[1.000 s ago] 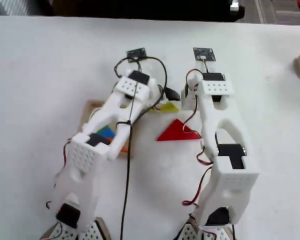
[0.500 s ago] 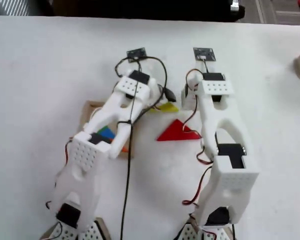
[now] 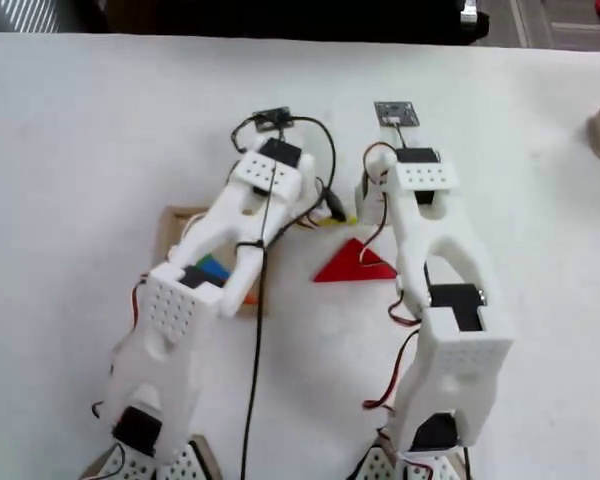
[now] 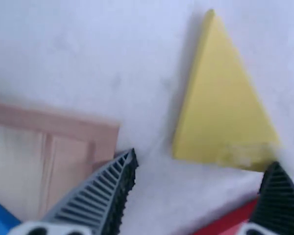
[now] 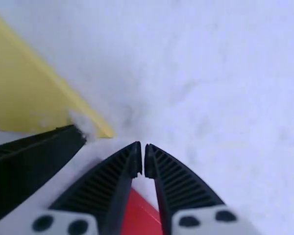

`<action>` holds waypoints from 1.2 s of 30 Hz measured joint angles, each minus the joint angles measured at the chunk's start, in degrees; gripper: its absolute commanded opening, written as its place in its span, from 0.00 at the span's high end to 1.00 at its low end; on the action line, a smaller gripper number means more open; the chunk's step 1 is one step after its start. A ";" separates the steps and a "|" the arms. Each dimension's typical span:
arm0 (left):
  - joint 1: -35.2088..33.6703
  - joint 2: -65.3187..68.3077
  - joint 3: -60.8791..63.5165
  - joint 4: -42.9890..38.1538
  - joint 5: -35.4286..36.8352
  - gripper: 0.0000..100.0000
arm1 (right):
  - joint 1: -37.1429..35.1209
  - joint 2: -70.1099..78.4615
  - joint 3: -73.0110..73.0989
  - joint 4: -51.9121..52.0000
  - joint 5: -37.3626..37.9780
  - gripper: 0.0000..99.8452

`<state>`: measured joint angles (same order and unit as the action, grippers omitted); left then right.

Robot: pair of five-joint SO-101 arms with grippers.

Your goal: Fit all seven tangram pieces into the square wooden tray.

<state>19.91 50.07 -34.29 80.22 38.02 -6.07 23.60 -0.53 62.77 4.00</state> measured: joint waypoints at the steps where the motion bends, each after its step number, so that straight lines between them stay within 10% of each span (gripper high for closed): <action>1: 0.00 0.00 0.00 0.09 0.00 0.61 | 0.00 0.00 0.00 0.00 0.18 0.98; 18: 1.93 -2.64 0.26 -4.04 -4.22 0.62 | -0.44 0.09 0.00 0.00 0.62 0.98; 27: 1.85 -2.64 0.35 -16.00 4.57 0.88 | -0.62 0.09 0.00 0.88 0.62 0.98; 36: 4.31 -5.45 0.35 -16.88 -16.09 0.98 | -0.53 0.09 0.00 0.88 0.62 0.98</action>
<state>24.22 44.62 -33.93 63.34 21.93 -6.59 23.69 -0.53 63.65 4.62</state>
